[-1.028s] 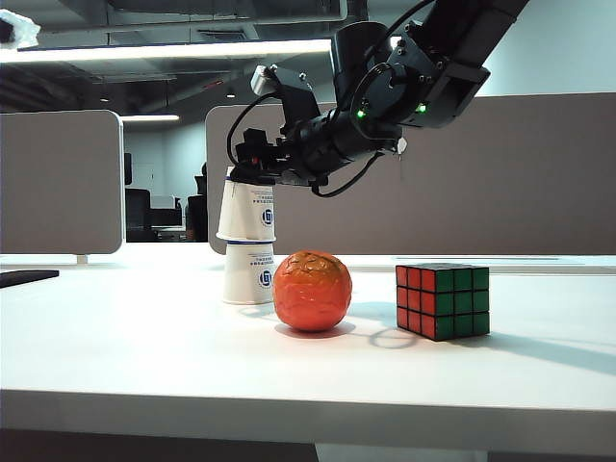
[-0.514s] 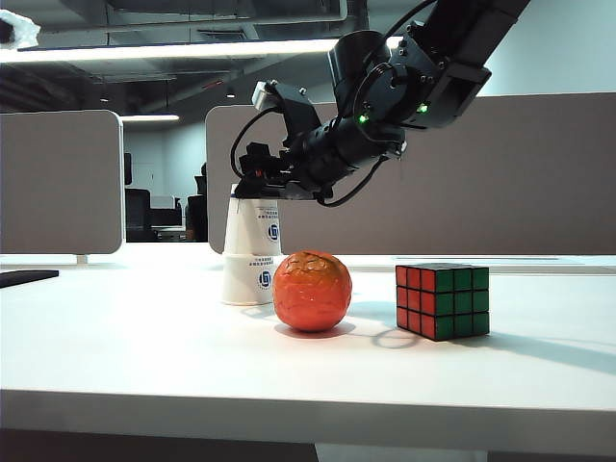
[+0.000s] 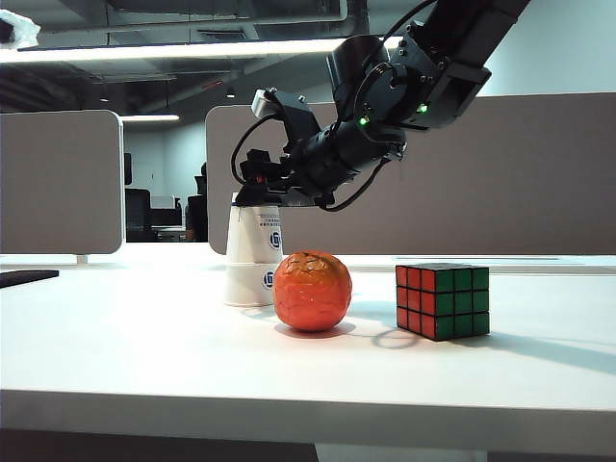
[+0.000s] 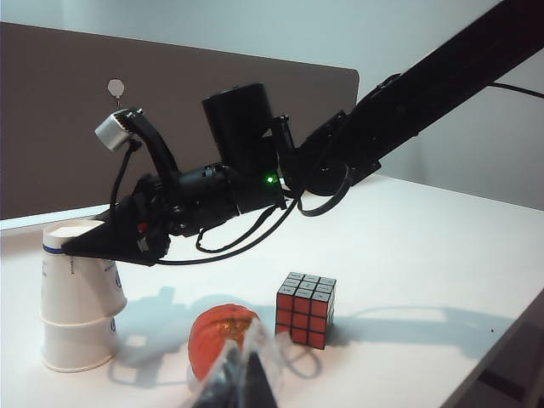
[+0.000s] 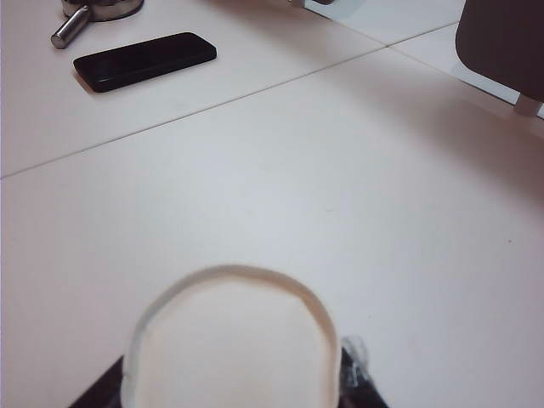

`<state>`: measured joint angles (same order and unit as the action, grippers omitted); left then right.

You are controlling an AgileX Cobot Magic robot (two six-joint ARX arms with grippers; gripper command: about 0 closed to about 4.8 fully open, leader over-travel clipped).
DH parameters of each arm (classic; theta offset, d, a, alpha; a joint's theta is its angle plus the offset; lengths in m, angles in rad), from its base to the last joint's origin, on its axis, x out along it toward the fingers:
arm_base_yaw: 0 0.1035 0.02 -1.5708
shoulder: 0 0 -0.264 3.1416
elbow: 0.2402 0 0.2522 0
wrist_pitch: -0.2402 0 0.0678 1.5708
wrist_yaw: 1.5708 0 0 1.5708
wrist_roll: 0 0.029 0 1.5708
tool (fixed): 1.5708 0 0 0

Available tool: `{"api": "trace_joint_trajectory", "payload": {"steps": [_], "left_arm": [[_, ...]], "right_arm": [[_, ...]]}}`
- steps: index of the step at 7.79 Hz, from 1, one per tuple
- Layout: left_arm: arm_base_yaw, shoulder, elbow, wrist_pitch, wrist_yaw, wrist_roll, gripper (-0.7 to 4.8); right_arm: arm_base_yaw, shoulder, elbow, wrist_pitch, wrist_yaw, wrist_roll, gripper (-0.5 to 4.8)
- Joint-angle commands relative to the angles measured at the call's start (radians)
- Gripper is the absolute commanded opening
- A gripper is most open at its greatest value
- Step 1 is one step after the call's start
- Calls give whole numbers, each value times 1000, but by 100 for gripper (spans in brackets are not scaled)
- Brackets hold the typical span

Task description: Carefully pick up the cup on the right and stack it on top of the cup on the left.

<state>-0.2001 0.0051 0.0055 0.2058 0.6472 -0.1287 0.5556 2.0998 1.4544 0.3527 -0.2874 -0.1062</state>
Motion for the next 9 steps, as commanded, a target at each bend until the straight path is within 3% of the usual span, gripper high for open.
{"api": "trace_joint_trajectory", "payload": {"steps": [1,3,6,9], "left_arm": [[-1,0,3,13,4,-3,-4],[-1,0,3,13,4,-3,-4],[-1,0,3,13,4,-3,-4],[0,0,3,13,4,-3,-4]], "right_arm": [[2,-5,5,9,-4,-3,257],[2,-5,5,10,-4,-3,355],[2,-10,8,112,-1,2,360],[-38,-73,9,157,130,1,360]]}}
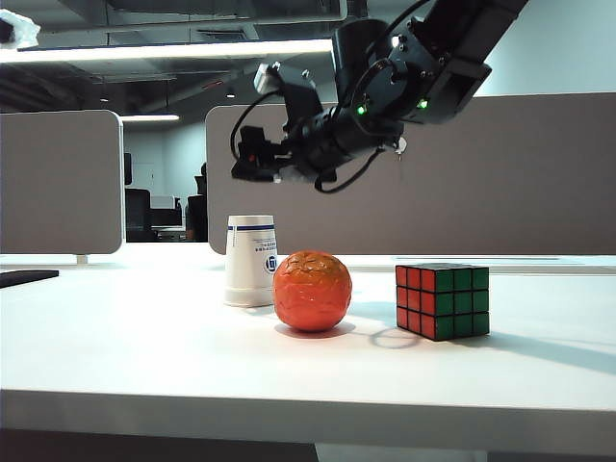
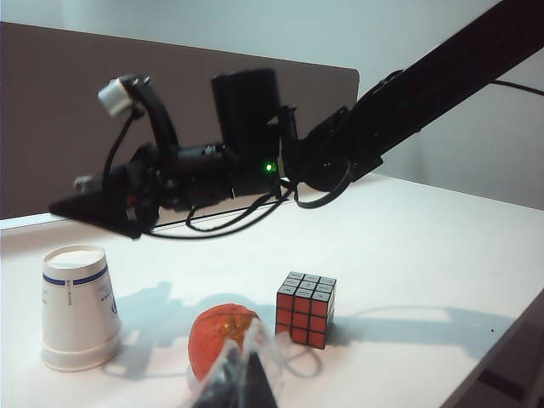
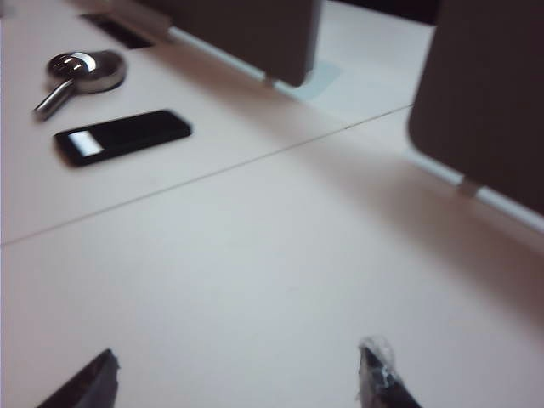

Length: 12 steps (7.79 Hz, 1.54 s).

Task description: Carefully pick up the cup on the right and stack it on top of the cup on the left.

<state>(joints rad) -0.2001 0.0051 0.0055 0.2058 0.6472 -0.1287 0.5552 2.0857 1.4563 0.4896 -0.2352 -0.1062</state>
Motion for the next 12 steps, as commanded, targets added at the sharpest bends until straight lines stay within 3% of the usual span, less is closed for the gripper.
{"api": "trace_joint_trajectory", "payload": {"steps": [1,4,6,8,12], "left_arm": [[0,0,3,13,2,-3,-4],[0,0,3,13,1,-3,-4],[0,0,3,13,0,-2,-4],[0,0,3,13,0,-2,-4],[0,0,3,12,0,-3,-4]], "right_arm": [[-64,-90,7,-19,104,2,359],[-187,-212,7,-190,113,2,359],[-330,-394,6,-407,100,1,355],[-396,-543,6,-630,93,-38,355],[-408,-716,4,-828,75,-78,360]]}}
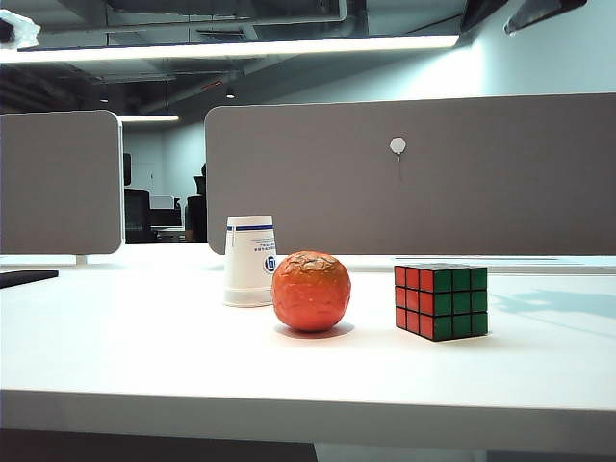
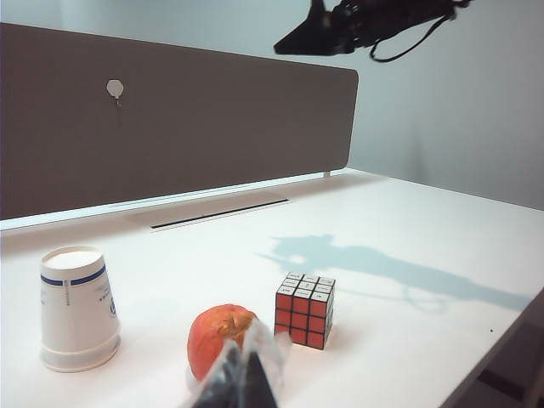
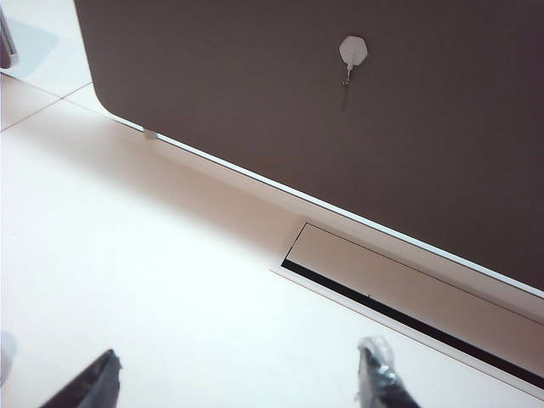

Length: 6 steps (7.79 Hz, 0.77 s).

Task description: Carefully pick up the cup on the right and stack it on top of the cup on the left.

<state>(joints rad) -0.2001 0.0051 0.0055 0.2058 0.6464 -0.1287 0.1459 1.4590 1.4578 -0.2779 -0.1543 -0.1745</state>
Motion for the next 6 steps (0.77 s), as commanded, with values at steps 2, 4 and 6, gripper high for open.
{"api": "trace_joint_trajectory", "payload": {"steps": [2,4,6], "left_arm": [[0,0,3,11,1,-3,-4],[0,0,3,10,1,-3,-4],[0,0,3,10,1,-3,-4]], "right_arm": [[1,-219,3,-136,-5,-17,360],[1,-342,3,-290,-1,-22,360],[1,-540,-102,-443,53,-41,360]]}}
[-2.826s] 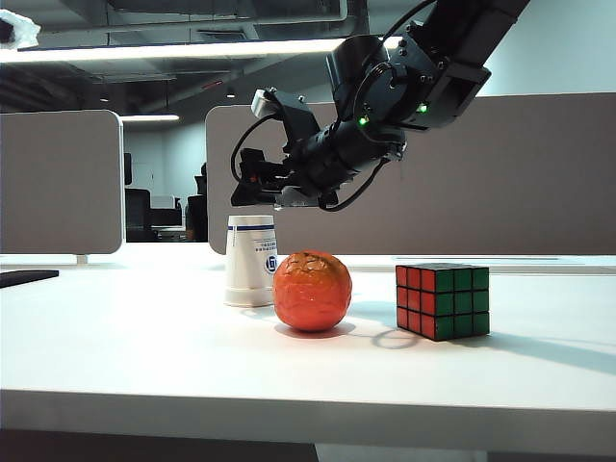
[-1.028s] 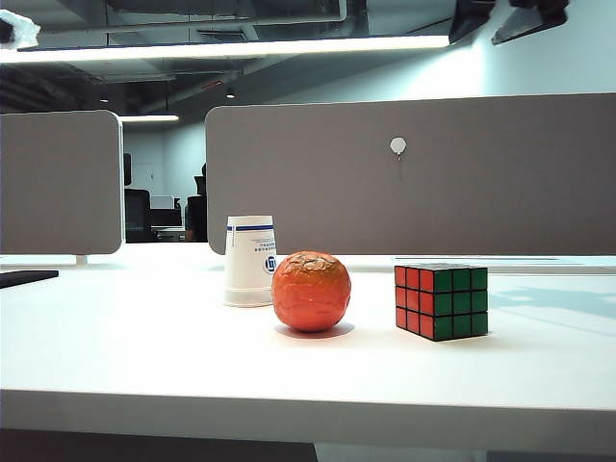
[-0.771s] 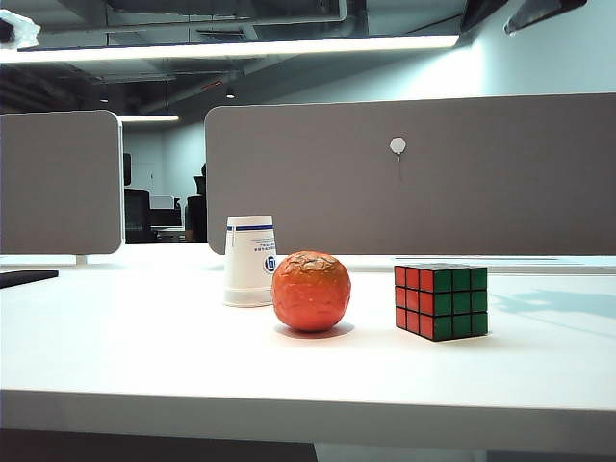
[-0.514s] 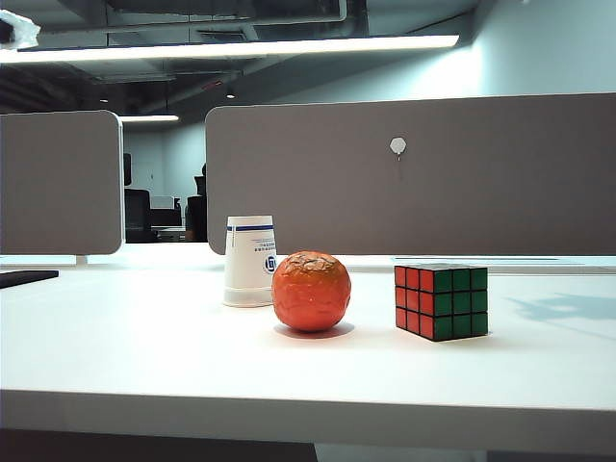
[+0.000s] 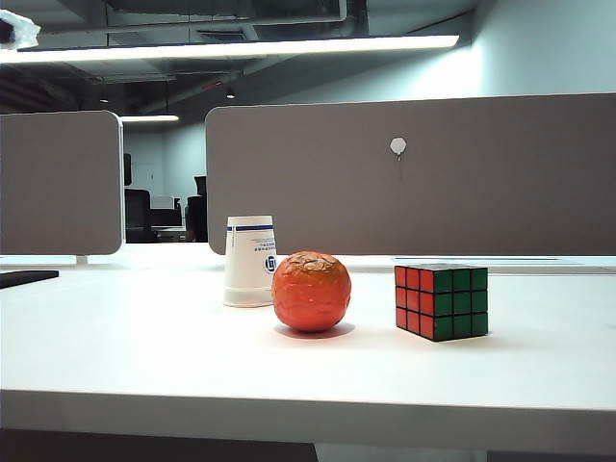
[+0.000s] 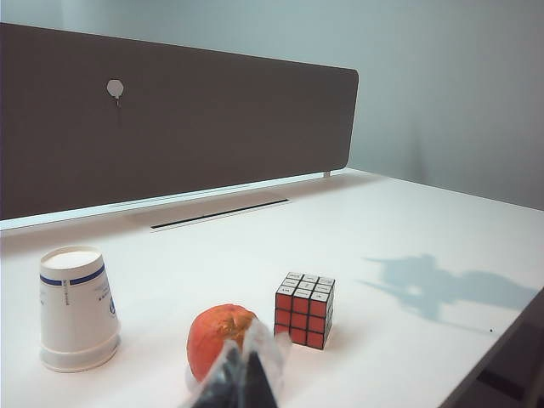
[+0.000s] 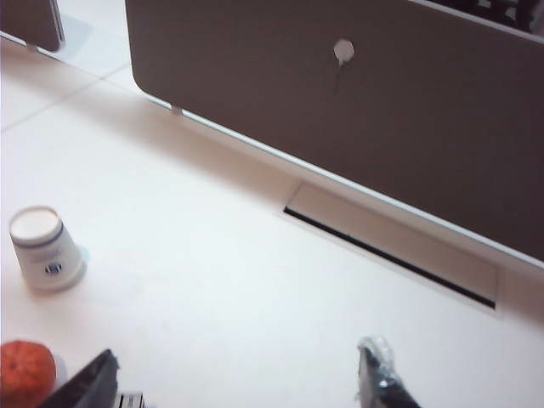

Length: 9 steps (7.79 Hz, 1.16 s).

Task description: Carefully pick up the cup on the right and stack it on top of the cup on the left.

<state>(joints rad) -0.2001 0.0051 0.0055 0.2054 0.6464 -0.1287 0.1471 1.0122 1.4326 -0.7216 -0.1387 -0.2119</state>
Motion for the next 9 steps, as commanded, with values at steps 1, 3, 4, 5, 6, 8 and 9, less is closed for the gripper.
{"api": "trace_joint_trajectory", "payload": {"steps": [1,3,4,5,6,8,9], "left_arm": [[0,0,3,10,2,-13,-4],[0,0,3,10,2,-29,-4],[0,0,3,10,1,-29,-4],[0,0,3,10,2,-29,-4],[0,0,3,10,2,-29,-4],[0,0,3,10,2,-29,-4],[0,0,3,9,1,-29,-4]], "right_arm": [[0,-358,-352,122,74,11,360],[0,-692,-746,301,121,132,360],[0,-731,-789,327,122,145,360],[0,-850,-944,393,175,204,360],[0,-857,-966,396,179,219,360],[0,-869,-1021,416,187,267,360],[0,-869,-1103,633,219,435,360]]}}
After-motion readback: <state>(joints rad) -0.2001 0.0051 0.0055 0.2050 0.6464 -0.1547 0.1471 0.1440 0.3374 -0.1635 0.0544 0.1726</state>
